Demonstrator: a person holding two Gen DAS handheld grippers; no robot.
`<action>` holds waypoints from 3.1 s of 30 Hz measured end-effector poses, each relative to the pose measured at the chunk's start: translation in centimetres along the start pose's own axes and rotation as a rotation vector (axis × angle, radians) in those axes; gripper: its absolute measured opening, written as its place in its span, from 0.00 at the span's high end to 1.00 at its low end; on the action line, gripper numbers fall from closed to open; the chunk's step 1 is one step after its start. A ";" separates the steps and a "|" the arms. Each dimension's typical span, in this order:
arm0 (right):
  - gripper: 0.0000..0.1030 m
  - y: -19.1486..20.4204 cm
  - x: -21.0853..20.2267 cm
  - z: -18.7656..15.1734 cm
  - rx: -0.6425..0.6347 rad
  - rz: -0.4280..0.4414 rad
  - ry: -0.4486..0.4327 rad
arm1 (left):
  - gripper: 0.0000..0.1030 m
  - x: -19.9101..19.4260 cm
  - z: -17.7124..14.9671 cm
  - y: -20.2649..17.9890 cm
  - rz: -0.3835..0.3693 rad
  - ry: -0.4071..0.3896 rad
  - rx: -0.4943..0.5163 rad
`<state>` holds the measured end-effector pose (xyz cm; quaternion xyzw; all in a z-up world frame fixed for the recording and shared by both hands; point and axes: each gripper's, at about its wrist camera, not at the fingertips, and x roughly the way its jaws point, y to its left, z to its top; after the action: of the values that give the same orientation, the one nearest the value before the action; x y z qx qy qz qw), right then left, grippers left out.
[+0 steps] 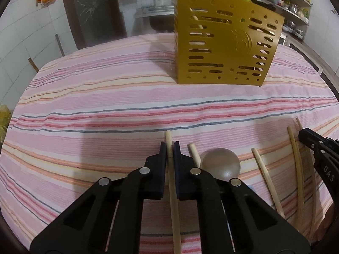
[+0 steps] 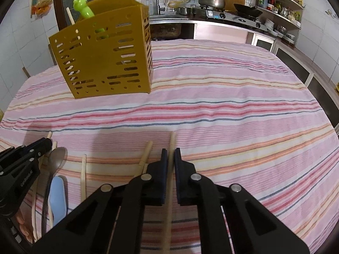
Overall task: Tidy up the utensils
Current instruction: 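Lift the chopstick with the left tool while the right tool grasps another chopstick, then carry both held chopsticks over the yellow caddy with both tools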
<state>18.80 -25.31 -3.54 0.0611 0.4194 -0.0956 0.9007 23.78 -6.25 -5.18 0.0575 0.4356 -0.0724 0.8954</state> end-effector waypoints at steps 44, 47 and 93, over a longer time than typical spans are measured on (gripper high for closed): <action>0.94 -0.3 -11.7 -1.2 -0.002 0.188 -0.409 | 0.95 -15.1 -3.3 6.1 -0.014 -0.429 -0.159; 0.94 -0.3 -12.0 -1.4 -0.012 0.190 -0.428 | 0.95 -15.3 -3.5 6.1 -0.018 -0.438 -0.162; 0.94 0.4 -18.3 9.7 -0.008 0.208 -0.713 | 0.95 -22.6 8.5 2.4 -0.101 -0.747 -0.062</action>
<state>14.61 -24.60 16.71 0.0629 0.0712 -0.0173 0.9953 17.01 -3.50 17.97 -0.0217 0.0834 -0.1194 0.9891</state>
